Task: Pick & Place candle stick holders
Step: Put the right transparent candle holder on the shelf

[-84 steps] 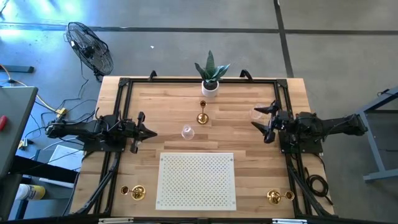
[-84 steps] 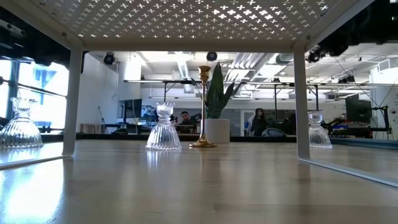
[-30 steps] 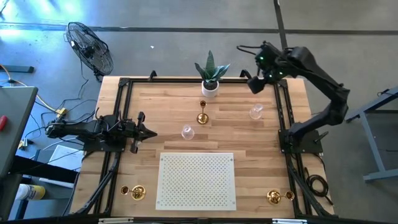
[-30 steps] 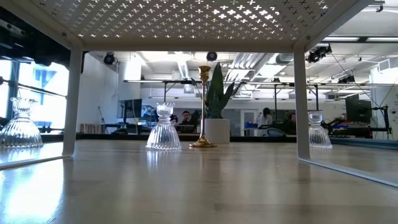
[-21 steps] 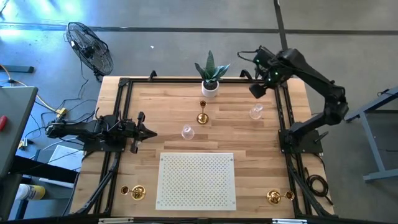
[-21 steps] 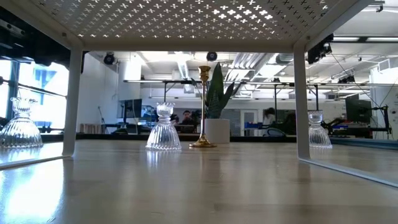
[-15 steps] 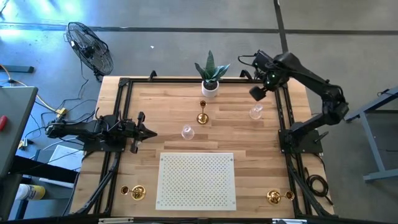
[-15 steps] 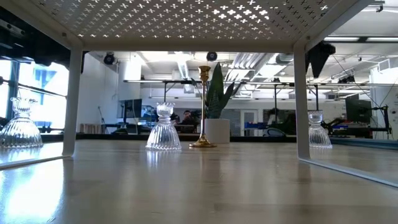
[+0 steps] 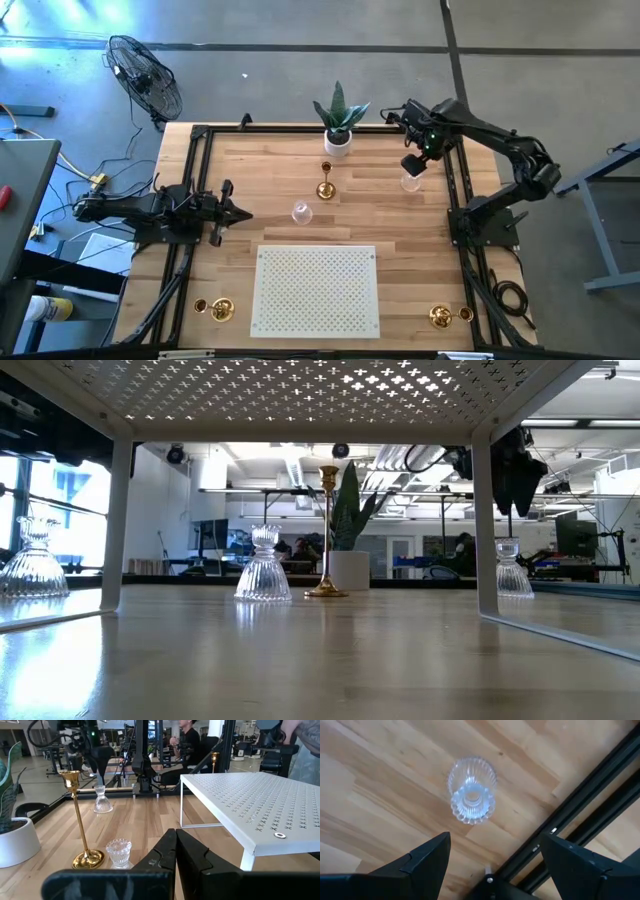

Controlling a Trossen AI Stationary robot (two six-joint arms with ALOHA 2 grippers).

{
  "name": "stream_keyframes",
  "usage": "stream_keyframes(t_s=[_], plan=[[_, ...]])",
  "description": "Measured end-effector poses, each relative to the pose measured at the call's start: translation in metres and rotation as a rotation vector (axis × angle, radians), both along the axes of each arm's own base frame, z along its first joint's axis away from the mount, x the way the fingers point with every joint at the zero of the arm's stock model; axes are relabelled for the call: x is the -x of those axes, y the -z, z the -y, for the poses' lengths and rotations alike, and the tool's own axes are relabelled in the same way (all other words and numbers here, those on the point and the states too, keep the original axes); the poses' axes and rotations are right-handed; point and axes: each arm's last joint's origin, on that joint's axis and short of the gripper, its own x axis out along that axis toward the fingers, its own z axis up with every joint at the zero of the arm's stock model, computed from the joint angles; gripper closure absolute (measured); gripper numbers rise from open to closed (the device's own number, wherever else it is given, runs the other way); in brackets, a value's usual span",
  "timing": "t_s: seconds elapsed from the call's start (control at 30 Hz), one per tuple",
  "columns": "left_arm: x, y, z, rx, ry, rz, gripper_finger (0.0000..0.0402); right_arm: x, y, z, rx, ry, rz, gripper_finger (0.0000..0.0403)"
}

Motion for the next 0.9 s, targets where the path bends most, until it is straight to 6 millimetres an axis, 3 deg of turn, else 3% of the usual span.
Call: stream_keyframes(t_s=[0.9], plan=[[0.0000,0.0000,0.0000,0.000,0.000,0.000,0.0400,-0.0097,0.0022,0.0014,0.056,-0.018,0.060,0.0105]])
